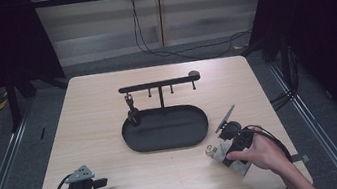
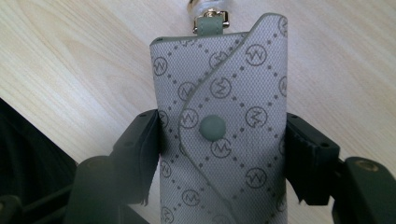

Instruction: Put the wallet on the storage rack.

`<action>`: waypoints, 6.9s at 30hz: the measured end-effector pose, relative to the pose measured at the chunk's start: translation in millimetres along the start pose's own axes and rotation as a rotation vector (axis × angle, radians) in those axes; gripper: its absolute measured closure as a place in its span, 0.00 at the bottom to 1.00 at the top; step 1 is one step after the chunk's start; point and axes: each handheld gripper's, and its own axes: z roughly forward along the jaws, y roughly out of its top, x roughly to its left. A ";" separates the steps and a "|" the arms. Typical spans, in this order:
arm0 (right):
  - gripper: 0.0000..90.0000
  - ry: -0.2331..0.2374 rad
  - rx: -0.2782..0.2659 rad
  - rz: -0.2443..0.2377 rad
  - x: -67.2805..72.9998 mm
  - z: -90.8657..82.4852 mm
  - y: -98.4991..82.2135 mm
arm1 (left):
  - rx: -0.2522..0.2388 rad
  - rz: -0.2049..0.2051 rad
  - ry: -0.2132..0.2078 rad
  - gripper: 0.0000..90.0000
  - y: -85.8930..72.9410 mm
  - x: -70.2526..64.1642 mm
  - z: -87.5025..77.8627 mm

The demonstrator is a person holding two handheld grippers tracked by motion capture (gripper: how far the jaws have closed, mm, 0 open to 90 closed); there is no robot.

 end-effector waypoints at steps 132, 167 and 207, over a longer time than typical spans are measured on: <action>0.38 0.259 -0.448 0.357 -54.6 12.5 105.9 | -0.039 -0.036 0.015 0.21 -4.9 8.0 -8.7; 0.40 0.205 -0.431 0.334 -46.4 45.3 116.4 | -0.044 -0.036 0.012 0.21 -5.1 8.9 -10.1; 0.29 0.147 -0.692 0.249 -50.3 4.0 17.8 | -0.052 -0.045 0.030 0.21 -5.2 10.2 -11.2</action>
